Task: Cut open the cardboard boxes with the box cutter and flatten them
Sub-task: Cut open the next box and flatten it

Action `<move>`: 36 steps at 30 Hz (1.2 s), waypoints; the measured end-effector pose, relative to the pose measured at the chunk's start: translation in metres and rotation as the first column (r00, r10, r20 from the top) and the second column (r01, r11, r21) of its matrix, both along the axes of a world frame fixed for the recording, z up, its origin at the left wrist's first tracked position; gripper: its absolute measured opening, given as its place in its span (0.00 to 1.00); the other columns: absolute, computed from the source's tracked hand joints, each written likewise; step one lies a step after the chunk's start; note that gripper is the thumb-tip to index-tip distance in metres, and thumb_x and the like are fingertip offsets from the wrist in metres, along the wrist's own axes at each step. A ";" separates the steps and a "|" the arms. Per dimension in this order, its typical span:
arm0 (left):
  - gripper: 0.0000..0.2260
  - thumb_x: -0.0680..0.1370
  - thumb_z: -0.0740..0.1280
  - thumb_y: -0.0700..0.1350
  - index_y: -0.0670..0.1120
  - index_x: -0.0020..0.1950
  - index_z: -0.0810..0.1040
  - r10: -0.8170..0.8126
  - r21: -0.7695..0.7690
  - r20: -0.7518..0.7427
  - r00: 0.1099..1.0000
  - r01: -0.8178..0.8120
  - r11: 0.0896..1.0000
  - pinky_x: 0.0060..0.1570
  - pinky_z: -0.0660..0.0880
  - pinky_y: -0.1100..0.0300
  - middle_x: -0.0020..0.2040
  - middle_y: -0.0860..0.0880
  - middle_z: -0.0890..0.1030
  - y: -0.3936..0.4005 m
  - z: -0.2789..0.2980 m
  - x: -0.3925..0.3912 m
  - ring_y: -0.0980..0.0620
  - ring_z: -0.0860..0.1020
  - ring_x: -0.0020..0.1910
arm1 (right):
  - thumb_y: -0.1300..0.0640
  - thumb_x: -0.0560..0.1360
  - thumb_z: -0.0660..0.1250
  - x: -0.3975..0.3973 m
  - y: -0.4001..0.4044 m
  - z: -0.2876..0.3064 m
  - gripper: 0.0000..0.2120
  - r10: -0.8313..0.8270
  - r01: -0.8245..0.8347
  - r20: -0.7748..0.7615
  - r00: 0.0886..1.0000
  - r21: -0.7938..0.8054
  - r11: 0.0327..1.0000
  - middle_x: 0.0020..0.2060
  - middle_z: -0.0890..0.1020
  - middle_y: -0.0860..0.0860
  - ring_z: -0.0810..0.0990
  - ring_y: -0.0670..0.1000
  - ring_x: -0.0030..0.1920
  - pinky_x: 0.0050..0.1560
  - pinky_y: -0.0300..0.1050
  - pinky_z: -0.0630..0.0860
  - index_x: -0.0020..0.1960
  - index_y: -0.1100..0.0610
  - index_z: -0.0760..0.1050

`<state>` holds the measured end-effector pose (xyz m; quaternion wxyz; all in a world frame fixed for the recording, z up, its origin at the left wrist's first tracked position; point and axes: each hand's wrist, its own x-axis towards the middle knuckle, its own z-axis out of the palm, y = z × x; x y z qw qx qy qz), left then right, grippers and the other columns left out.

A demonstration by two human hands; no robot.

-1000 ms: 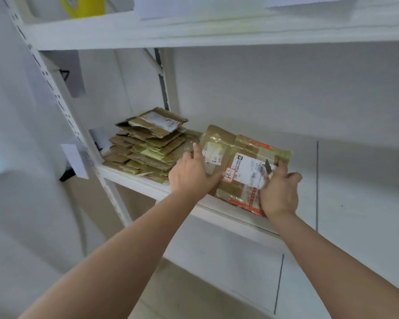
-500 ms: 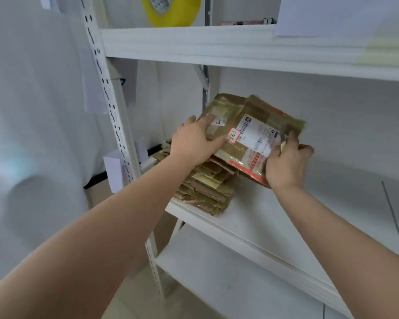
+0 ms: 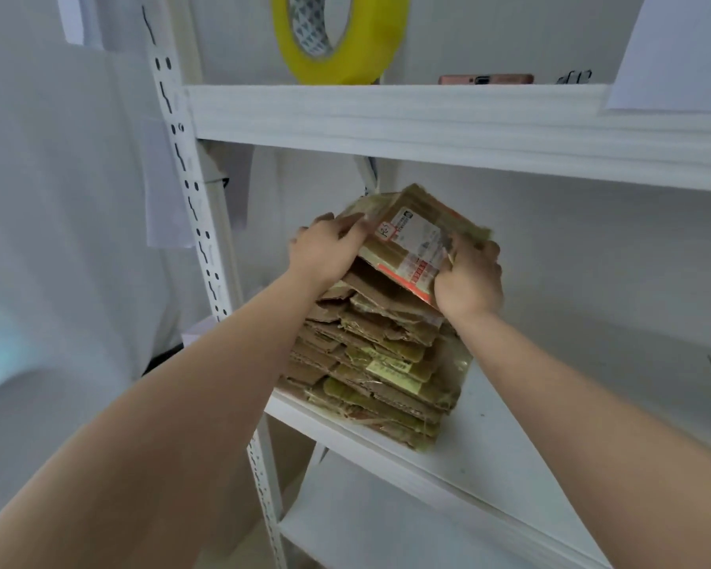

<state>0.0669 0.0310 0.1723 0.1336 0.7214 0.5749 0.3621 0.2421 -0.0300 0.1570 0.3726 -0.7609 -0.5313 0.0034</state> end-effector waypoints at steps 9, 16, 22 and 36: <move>0.28 0.75 0.57 0.69 0.62 0.73 0.65 -0.157 -0.286 -0.388 0.908 0.043 0.957 0.67 0.62 0.42 0.75 0.45 0.62 0.001 -0.078 -0.020 0.35 0.62 0.71 | 0.53 0.79 0.55 -0.014 -0.005 -0.051 0.25 0.005 0.114 0.316 0.949 -0.358 0.927 0.72 0.66 0.52 0.60 0.62 0.70 0.65 0.55 0.61 0.75 0.43 0.56; 0.16 0.79 0.60 0.53 0.52 0.65 0.75 -0.220 -0.180 -0.572 0.790 0.141 0.974 0.69 0.54 0.35 0.71 0.42 0.68 0.009 -0.080 -0.008 0.40 0.60 0.73 | 0.52 0.81 0.54 -0.023 0.007 -0.084 0.21 0.170 -0.087 0.145 0.975 -0.451 0.888 0.75 0.61 0.51 0.54 0.58 0.75 0.72 0.58 0.56 0.74 0.46 0.60; 0.21 0.81 0.58 0.52 0.42 0.69 0.66 -0.276 -0.106 -0.492 0.826 0.258 0.960 0.70 0.62 0.44 0.69 0.39 0.67 0.020 -0.102 0.004 0.39 0.66 0.69 | 0.54 0.79 0.57 -0.029 0.012 -0.099 0.23 0.100 0.001 0.221 0.970 -0.417 0.909 0.73 0.63 0.51 0.57 0.58 0.73 0.70 0.57 0.59 0.73 0.49 0.60; 0.20 0.82 0.46 0.53 0.61 0.74 0.59 -0.230 -0.019 -0.535 0.813 0.261 0.965 0.73 0.44 0.43 0.78 0.53 0.54 0.016 -0.160 -0.003 0.46 0.46 0.78 | 0.56 0.79 0.57 -0.032 0.008 -0.145 0.26 0.073 -0.015 0.196 0.978 -0.281 0.960 0.77 0.55 0.48 0.49 0.53 0.77 0.75 0.55 0.53 0.76 0.48 0.57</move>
